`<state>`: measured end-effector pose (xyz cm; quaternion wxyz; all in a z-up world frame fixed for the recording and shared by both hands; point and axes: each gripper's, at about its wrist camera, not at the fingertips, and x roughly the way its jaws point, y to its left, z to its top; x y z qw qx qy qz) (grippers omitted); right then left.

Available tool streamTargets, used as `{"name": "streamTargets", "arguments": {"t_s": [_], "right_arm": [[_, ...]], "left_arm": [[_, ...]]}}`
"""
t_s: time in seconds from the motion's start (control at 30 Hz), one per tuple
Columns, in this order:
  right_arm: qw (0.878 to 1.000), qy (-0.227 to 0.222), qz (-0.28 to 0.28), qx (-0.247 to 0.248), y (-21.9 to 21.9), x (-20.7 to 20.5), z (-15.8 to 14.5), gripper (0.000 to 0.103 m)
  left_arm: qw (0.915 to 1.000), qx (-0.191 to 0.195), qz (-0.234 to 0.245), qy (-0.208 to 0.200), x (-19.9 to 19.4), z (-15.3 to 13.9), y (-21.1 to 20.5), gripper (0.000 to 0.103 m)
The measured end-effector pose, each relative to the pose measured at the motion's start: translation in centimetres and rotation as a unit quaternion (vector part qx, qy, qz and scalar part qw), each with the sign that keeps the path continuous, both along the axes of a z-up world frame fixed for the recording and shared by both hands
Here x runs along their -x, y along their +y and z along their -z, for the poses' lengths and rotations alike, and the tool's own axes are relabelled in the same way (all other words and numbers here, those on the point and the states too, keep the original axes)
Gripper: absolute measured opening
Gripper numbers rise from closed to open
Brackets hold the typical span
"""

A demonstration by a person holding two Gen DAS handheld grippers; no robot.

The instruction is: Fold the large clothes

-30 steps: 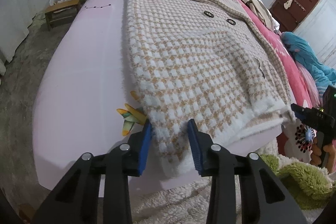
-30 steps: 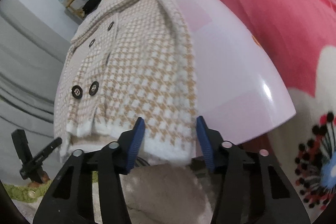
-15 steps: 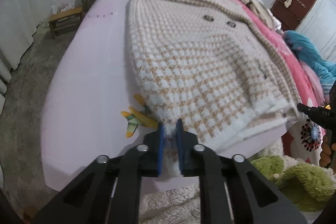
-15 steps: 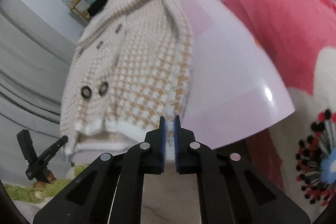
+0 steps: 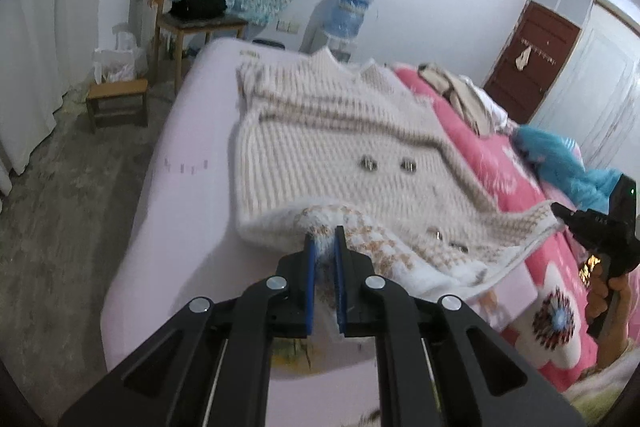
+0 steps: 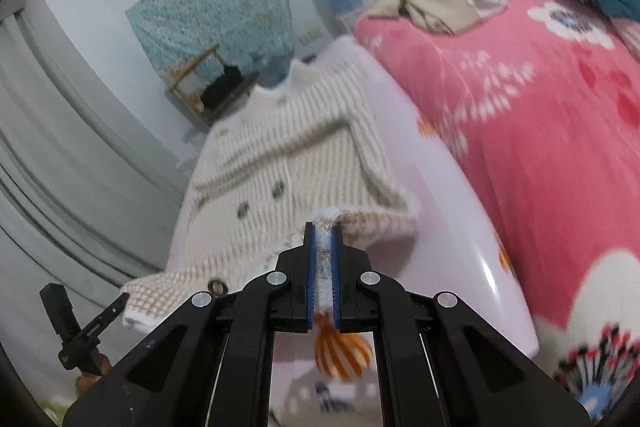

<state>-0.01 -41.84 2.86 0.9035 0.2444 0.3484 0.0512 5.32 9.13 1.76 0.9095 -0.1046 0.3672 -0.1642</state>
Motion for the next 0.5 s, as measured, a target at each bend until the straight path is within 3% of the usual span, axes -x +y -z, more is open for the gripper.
{"name": "streamTargets", "arguments": {"t_s": [0.23, 0.5], "right_arm": [[1.0, -0.03, -0.003, 0.0, 0.0, -6.5, -1.1, 0.005], [1.0, -0.012, -0.004, 0.004, 0.1, -14.1, 1.1, 0.005]], "left_arm": [[0.9999, 0.004, -0.014, -0.005, -6.2, -1.0, 0.1, 0.008], [0.9994, -0.015, -0.019, 0.026, -13.2, 1.2, -0.2, 0.008]]}}
